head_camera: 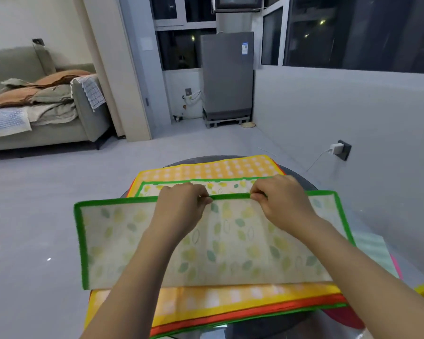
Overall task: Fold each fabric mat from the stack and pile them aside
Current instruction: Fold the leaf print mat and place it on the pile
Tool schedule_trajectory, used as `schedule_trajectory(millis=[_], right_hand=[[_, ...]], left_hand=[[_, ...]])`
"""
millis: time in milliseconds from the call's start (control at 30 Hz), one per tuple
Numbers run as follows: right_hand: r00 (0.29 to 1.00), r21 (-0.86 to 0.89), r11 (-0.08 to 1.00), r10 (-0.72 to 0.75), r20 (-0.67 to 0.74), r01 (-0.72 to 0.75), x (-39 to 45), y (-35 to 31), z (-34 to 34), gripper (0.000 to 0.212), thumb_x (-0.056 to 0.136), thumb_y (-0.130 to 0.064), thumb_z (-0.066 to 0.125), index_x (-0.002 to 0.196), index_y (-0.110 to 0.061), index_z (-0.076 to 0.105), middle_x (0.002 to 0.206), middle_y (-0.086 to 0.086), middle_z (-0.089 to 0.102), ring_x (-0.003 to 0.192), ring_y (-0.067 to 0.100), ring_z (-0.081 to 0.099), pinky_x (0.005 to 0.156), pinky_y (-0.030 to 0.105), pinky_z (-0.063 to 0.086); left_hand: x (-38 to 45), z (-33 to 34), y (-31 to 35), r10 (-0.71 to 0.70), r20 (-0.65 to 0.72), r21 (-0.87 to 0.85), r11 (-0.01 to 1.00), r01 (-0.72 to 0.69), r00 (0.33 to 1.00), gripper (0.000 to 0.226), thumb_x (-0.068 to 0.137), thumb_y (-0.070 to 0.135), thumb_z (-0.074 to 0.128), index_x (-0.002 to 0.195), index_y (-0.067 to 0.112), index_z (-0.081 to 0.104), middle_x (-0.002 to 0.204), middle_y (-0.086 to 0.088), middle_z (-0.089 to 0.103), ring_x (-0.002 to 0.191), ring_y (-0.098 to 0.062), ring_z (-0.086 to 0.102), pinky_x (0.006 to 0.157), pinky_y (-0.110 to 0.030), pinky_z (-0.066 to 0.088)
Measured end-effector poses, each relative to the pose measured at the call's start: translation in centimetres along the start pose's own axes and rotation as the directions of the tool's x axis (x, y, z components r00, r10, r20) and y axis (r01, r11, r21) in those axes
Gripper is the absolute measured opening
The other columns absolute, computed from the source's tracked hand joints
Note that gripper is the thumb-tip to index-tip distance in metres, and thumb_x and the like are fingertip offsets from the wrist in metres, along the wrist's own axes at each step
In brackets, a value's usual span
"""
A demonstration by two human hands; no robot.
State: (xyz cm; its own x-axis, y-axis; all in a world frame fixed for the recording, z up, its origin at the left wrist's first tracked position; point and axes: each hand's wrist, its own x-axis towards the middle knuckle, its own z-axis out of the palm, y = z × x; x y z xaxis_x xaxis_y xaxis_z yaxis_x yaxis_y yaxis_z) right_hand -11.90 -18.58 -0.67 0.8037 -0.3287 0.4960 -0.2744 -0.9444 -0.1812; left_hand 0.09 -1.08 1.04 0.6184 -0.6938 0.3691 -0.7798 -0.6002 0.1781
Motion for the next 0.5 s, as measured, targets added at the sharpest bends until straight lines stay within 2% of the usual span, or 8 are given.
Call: schedule_trajectory(millis=[67, 233, 367, 500], right_hand=[[0.999, -0.003, 1.0, 0.031, 0.032, -0.031, 0.6, 0.7, 2.0, 0.015, 0.092, -0.024, 0.051, 0.089, -0.02, 0.065, 0.089, -0.005, 0.068, 0.089, 0.022, 0.055, 0.076, 0.029, 0.026], [0.991, -0.053, 0.997, 0.054, 0.121, -0.048, 1.1, 2.0, 5.7, 0.015, 0.094, -0.023, 0.049, 0.09, -0.021, 0.063, 0.085, -0.005, 0.066, 0.087, 0.021, 0.053, 0.089, 0.03, 0.028], [0.991, -0.067, 0.997, 0.047, 0.122, -0.039, 2.0, 3.4, 7.6, 0.018, 0.094, -0.02, 0.047, 0.089, -0.02, 0.064, 0.082, -0.003, 0.065, 0.085, 0.021, 0.051, 0.09, 0.029, 0.026], [0.985, -0.062, 0.997, 0.049, 0.163, -0.039, 2.7, 4.6, 8.7, 0.02, 0.095, -0.022, 0.047, 0.093, -0.02, 0.067, 0.089, -0.003, 0.066, 0.093, 0.021, 0.052, 0.087, 0.027, 0.022]], left_hand=[[1.0, 2.1, -0.6, 0.018, 0.01, 0.003, 1.0, -0.018, 1.0, 0.019, 0.093, 0.036, 0.052, 0.099, 0.025, 0.067, 0.097, 0.005, 0.069, 0.095, -0.019, 0.061, 0.085, -0.032, 0.035], [2.1, 6.4, -1.8, 0.002, 0.093, -0.039, 0.999, 0.002, 0.996, 0.021, 0.095, 0.034, 0.05, 0.107, 0.025, 0.065, 0.103, 0.005, 0.066, 0.103, -0.017, 0.058, 0.107, -0.038, 0.025], [1.8, 8.0, -1.5, -0.016, 0.145, -0.025, 0.999, 0.02, 0.989, 0.038, 0.095, 0.039, 0.047, 0.131, 0.029, 0.05, 0.131, 0.004, 0.052, 0.124, -0.016, 0.045, 0.113, -0.041, 0.019], [0.7, 8.6, 0.1, 0.014, 0.226, -0.043, 0.999, -0.004, 0.974, 0.042, 0.098, 0.039, 0.039, 0.138, 0.028, 0.042, 0.145, 0.002, 0.039, 0.133, -0.019, 0.036, 0.113, -0.04, 0.02]])
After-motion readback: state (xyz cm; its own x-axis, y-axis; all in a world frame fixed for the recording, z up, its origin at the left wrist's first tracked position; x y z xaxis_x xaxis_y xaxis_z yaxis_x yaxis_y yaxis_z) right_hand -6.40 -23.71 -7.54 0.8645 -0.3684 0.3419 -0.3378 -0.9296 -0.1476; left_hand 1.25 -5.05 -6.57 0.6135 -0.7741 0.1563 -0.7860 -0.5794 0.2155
